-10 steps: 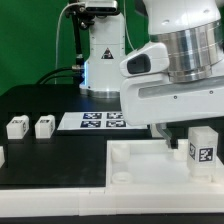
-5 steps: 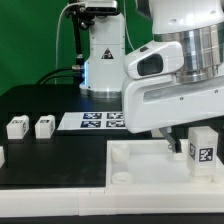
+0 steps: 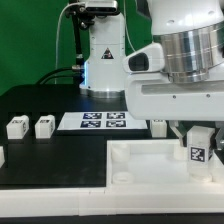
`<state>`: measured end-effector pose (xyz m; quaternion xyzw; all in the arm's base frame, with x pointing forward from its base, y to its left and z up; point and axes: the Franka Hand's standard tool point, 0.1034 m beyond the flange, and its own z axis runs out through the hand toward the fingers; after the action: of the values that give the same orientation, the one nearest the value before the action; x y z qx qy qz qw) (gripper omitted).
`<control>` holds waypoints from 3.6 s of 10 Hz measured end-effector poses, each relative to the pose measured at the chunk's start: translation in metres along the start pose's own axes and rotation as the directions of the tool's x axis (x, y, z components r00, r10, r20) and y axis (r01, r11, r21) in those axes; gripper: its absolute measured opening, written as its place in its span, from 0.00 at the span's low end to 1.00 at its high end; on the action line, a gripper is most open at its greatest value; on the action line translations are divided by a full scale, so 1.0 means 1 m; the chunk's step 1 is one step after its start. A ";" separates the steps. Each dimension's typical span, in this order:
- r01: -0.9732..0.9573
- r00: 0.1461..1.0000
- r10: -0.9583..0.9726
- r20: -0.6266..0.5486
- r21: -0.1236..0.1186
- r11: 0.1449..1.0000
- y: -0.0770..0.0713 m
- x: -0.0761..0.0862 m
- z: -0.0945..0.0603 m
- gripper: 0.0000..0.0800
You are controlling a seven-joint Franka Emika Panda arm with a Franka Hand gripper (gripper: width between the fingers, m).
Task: Assemble one leg
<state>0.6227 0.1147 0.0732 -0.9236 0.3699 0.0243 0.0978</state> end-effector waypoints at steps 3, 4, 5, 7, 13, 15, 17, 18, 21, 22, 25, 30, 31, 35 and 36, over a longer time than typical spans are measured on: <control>-0.469 0.883 0.466 0.064 0.043 0.882 0.001 0.004 -0.001 0.37; -0.555 0.831 0.552 0.069 0.036 0.831 -0.001 0.002 0.000 0.37; -0.574 0.818 0.571 0.070 0.034 0.818 -0.001 0.002 0.000 0.37; -0.567 0.823 0.564 0.069 0.035 0.823 -0.001 0.002 0.000 0.37; 0.198 0.980 -0.199 0.031 0.025 0.980 0.002 0.004 -0.002 0.81; 0.534 0.845 -0.534 0.031 -0.018 0.845 0.005 0.006 -0.002 0.81; 0.772 0.635 -0.772 0.038 -0.069 0.632 -0.005 0.002 -0.004 0.81; 0.762 0.646 -0.762 0.037 -0.069 0.643 -0.003 0.003 -0.004 0.81; 0.647 0.762 -0.647 0.025 -0.073 0.759 -0.004 0.002 -0.004 0.44; 0.565 0.825 -0.565 0.017 -0.078 0.822 -0.002 0.004 -0.004 0.37; 0.103 0.994 -0.105 -0.022 -0.066 0.992 -0.001 0.006 -0.003 0.37; -0.687 0.726 0.687 0.026 -0.014 0.727 -0.009 -0.004 0.000 0.37; -0.745 0.666 0.745 0.028 -0.015 0.667 -0.009 -0.004 0.000 0.37; -0.559 0.829 0.559 0.025 -0.008 0.829 -0.006 -0.003 0.003 0.70; -0.411 0.911 0.411 0.025 -0.005 0.912 -0.004 -0.001 0.003 0.78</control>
Offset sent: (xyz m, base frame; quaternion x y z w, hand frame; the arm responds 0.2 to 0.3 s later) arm 0.0110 0.0098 0.0038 0.0199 -0.0141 0.3176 0.9479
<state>0.6248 0.1193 0.0716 -0.8248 0.5545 0.0559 0.0953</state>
